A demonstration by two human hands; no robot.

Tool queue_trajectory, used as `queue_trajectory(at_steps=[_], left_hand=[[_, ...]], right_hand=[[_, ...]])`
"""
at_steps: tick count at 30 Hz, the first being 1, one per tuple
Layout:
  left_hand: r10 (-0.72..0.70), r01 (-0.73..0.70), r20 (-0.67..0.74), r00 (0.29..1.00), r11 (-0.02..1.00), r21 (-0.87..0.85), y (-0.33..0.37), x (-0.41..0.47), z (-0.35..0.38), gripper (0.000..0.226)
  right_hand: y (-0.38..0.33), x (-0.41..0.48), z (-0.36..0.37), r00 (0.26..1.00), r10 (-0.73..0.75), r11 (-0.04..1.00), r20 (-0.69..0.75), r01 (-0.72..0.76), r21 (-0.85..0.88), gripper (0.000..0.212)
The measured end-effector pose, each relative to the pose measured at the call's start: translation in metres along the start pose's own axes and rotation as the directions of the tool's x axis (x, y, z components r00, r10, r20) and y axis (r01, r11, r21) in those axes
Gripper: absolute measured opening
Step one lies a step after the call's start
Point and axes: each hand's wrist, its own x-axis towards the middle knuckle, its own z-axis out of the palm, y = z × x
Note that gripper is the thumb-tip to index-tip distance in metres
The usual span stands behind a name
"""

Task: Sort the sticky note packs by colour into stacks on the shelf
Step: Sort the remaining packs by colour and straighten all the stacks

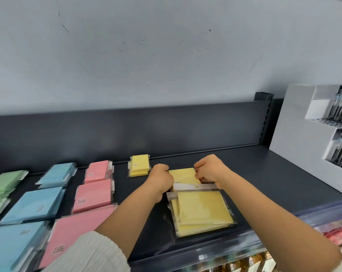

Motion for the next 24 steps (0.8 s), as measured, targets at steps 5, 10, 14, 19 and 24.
queue_trajectory(at_steps=[5, 10, 14, 19, 24], left_hand=[[-0.037, 0.035, -0.019, 0.999, 0.993, -0.113, 0.001, 0.000, -0.005, 0.047], [0.027, -0.026, -0.012, 1.000, 0.997, 0.070, 0.004, -0.012, 0.003, 0.064], [0.021, -0.028, 0.064, 0.998, 0.992, 0.120, 0.007, -0.019, 0.001, 0.081], [0.021, -0.024, 0.081, 0.996, 0.999, 0.034, 0.008, -0.022, -0.004, 0.082], [-0.052, 0.062, 0.041, 0.998, 0.949, -0.309, 0.017, -0.049, -0.012, 0.069]], right_hand=[[0.000, 0.002, 0.002, 1.000, -0.011, 1.000, 0.002, 0.011, 0.015, 0.038], [0.003, 0.001, 0.004, 1.000, -0.009, 0.998, -0.008, 0.010, 0.069, 0.036], [0.003, -0.003, 0.005, 1.000, -0.027, 0.998, 0.003, 0.027, 0.048, 0.034], [0.003, -0.014, -0.002, 0.994, -0.109, 0.994, -0.002, 0.109, 0.019, 0.047], [0.026, -0.038, -0.027, 0.995, -0.088, 0.975, -0.035, 0.093, 0.201, 0.058]])
